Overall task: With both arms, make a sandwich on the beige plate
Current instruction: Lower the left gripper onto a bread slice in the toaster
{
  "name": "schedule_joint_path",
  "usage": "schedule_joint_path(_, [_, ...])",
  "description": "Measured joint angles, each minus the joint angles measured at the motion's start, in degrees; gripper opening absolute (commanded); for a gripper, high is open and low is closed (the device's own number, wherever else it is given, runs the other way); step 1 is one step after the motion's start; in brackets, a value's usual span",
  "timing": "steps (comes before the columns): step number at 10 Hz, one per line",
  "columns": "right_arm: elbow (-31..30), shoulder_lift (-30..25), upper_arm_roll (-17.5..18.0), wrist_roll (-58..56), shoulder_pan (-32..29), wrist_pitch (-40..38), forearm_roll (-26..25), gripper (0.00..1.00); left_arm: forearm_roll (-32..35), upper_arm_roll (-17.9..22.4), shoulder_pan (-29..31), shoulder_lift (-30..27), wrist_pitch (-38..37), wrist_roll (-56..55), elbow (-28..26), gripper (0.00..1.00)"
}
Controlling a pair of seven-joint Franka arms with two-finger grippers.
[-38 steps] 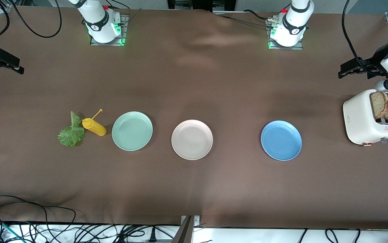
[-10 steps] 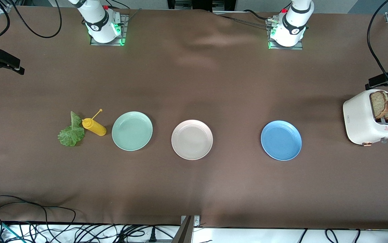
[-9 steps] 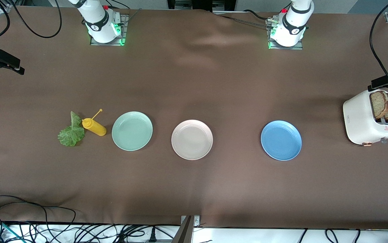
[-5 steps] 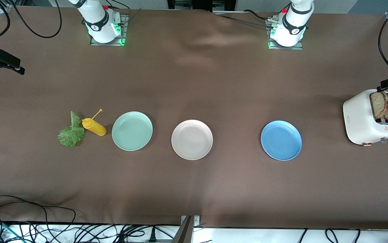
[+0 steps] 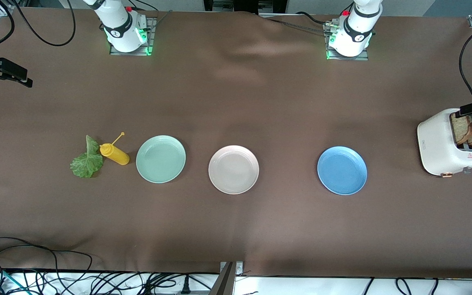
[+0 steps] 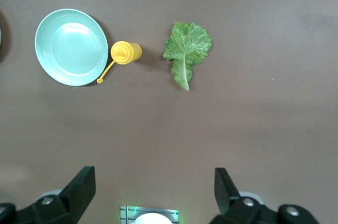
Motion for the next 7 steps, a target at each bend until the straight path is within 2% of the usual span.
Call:
schedule_joint_path(2, [0.00, 0.00, 0.03, 0.00, 0.00, 0.15, 0.00, 1.00, 0.00, -0.19, -0.01, 0.32, 0.08, 0.00, 0.00, 0.99])
schedule_joint_path(4, [0.00, 0.09, 0.05, 0.00, 0.00, 0.90, 0.00, 1.00, 0.00, -0.20, 0.00, 0.91, 0.08, 0.00, 0.00, 0.45])
schedule_joint_path(6, [0.00, 0.75, 0.05, 0.00, 0.00, 2.25, 0.00, 1.00, 0.00, -0.20, 0.00, 1.84, 0.10, 0.08, 0.01, 0.00])
schedule_joint_path(7, [0.00, 0.98, 0.06, 0.00, 0.00, 2.59, 0.00, 1.00, 0.00, -0.20, 0.00, 1.98, 0.13, 0.12, 0.04, 0.00])
